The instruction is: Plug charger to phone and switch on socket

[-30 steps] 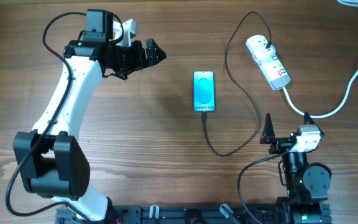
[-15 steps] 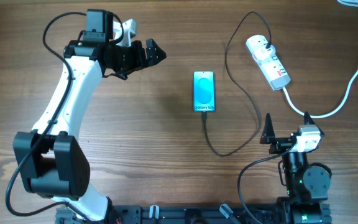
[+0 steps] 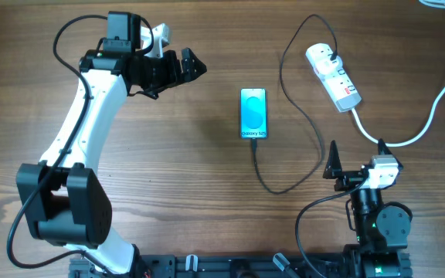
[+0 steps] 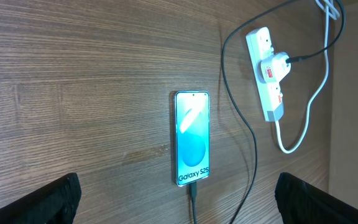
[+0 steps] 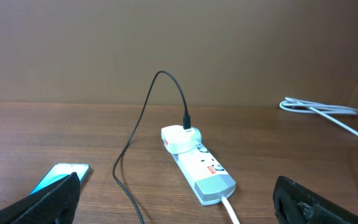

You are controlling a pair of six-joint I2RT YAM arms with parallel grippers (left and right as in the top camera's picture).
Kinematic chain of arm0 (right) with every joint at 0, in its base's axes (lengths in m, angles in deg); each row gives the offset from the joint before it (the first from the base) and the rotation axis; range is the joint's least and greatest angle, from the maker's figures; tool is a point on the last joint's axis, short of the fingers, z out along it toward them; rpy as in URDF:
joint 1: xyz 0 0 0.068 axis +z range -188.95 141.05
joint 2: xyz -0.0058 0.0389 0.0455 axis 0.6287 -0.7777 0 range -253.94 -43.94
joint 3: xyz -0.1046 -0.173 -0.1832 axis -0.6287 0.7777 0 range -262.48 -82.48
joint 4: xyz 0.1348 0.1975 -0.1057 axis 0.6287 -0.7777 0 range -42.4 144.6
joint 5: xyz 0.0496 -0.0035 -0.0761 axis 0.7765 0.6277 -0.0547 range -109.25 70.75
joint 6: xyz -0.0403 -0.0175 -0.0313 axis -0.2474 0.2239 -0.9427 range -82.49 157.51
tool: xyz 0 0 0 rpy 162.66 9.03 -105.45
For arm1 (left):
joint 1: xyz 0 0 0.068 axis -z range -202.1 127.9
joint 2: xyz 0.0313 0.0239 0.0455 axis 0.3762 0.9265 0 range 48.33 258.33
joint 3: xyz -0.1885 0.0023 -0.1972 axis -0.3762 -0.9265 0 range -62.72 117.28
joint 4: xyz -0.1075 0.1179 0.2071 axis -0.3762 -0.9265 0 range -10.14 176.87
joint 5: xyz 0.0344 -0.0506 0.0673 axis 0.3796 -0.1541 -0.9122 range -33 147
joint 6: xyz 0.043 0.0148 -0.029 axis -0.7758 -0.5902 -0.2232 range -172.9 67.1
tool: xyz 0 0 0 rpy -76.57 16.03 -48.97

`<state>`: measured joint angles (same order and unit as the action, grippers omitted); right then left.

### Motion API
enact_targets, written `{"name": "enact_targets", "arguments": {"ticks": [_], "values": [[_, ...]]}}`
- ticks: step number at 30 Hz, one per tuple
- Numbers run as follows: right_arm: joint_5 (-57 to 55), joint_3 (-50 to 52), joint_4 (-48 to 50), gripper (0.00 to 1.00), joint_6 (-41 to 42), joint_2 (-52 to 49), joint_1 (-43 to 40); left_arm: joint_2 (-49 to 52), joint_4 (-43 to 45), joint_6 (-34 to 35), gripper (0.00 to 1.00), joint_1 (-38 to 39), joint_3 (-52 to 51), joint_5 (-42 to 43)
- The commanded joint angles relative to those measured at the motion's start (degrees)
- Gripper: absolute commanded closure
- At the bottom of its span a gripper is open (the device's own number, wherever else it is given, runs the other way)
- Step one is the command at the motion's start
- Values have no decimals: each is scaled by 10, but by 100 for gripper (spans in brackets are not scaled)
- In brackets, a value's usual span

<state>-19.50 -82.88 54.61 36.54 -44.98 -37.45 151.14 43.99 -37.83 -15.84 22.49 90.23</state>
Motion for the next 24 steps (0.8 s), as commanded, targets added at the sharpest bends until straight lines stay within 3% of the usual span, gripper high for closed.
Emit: {"name": "enact_targets", "arguments": {"ticks": [1,8,15,24], "values": [[3,1,3,0,-3,8,-3,5,1,-14,0,0,0,-2],[3,1,3,0,-3,8,-3,-10,-13,-14,0,0,0,-22],[3,1,3,0,-3,8,-3,-103,-64,-14,0,32,-36,-150],[3,1,3,0,-4,8,-3,-217,-49,-9,0,41,-151,-142]]}}
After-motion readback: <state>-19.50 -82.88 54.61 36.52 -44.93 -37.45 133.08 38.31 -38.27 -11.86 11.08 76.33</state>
